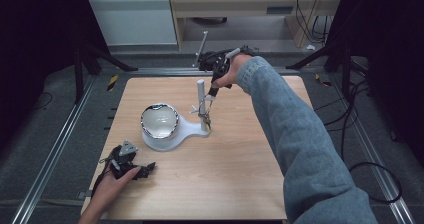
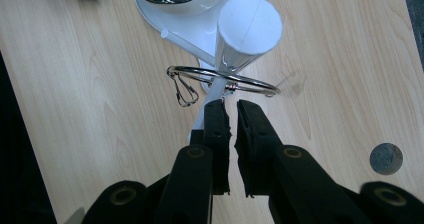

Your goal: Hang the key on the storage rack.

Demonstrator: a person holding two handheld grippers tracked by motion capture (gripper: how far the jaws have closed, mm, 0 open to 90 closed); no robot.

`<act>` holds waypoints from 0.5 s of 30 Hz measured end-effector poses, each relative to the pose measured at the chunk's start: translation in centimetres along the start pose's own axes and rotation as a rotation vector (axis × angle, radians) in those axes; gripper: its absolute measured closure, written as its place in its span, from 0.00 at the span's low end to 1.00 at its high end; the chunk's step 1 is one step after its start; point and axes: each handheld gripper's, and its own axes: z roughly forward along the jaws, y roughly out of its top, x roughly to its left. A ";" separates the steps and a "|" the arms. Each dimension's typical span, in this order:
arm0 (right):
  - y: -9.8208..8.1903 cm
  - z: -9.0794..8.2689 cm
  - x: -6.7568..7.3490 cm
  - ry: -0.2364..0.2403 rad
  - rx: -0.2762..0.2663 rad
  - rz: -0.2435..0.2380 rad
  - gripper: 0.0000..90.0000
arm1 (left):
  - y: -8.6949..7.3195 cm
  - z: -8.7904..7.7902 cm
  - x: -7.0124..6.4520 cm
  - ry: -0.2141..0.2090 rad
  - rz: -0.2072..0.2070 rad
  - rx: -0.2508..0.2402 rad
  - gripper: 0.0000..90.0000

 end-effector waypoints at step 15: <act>-1.5 -1.0 0.1 -0.019 -0.029 0.014 0.85 | 0.0 0.0 0.0 0.000 0.000 0.000 0.00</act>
